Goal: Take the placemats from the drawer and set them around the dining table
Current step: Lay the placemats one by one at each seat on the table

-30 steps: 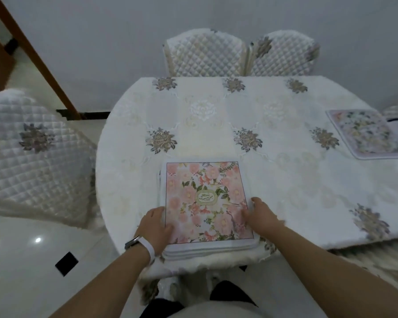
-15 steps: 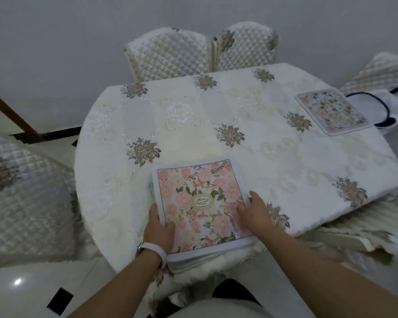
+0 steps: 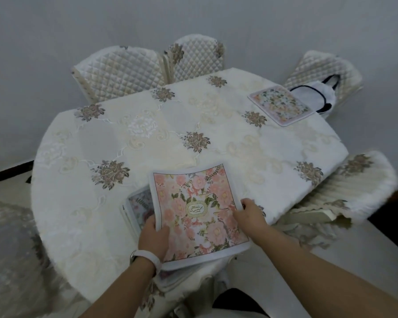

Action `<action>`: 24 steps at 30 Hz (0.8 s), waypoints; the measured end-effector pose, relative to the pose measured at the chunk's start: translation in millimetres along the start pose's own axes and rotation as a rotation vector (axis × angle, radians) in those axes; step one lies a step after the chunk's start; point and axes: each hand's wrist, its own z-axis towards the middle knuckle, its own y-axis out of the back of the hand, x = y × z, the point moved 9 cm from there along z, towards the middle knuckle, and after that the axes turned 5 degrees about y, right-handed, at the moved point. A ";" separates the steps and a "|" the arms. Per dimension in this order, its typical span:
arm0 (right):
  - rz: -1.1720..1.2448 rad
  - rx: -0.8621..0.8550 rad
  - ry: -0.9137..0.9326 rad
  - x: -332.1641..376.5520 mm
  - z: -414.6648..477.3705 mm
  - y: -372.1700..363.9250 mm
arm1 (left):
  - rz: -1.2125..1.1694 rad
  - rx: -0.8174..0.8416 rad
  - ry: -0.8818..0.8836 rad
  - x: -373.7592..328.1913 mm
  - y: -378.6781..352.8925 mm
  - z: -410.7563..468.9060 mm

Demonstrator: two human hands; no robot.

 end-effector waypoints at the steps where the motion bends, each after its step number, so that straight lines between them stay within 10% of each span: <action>1: 0.003 -0.024 -0.014 -4.1 -1.2 9.0 | -0.001 0.012 -0.015 -4.9 -7.9 0.1; 24: 0.281 -0.301 0.006 -139.4 -9.1 281.3 | 0.030 0.164 -0.217 -137.4 -250.4 -97.6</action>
